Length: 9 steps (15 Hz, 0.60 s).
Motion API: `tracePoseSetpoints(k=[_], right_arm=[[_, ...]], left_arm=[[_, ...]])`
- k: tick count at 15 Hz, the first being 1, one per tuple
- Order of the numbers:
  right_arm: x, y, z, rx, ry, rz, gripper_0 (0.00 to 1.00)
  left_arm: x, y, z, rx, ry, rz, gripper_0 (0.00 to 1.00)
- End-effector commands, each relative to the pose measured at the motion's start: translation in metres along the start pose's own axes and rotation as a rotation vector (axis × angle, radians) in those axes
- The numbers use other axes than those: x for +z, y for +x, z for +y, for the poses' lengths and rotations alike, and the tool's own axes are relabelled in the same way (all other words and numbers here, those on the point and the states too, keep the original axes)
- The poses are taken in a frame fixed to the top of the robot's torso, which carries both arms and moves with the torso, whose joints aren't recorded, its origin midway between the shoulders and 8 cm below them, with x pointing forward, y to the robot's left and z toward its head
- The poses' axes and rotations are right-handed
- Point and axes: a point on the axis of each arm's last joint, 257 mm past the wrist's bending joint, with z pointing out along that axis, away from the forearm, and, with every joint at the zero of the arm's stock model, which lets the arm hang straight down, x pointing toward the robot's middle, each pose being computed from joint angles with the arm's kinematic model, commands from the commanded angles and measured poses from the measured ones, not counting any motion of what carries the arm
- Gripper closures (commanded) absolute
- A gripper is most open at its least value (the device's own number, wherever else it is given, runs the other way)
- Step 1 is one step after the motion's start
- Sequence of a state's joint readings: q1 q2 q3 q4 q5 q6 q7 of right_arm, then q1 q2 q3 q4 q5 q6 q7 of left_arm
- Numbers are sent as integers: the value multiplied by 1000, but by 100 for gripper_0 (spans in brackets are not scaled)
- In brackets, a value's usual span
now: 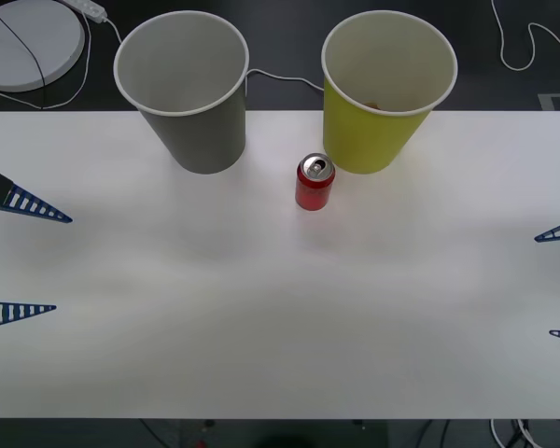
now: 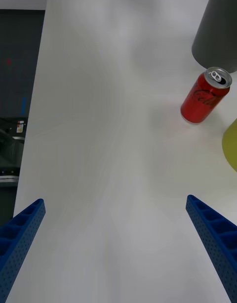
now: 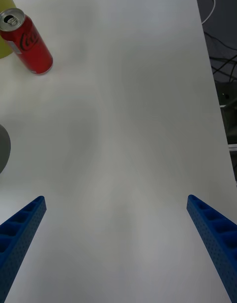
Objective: Put the can into the green bin and the plastic bottle into the gray bin
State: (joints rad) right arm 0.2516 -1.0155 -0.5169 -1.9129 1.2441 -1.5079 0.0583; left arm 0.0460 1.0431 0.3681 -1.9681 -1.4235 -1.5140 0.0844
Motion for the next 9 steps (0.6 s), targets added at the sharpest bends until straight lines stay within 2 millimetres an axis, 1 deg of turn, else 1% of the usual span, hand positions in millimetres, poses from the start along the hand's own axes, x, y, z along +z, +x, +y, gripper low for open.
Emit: tracePoseSetpoints(k=[1,3,6,9], right_arm=[[0,0,0,0,0,0,0],[-1,0,-1,-6,3,4,0],[-1,-6,-9,-46,26,31,0],[14,-4,-10,-14,61,6,0]], left_arm=[[0,0,0,0,0,0,0],[0,0,0,0,0,0,0],[0,0,0,0,0,0,0],[0,0,0,0,0,0,0]])
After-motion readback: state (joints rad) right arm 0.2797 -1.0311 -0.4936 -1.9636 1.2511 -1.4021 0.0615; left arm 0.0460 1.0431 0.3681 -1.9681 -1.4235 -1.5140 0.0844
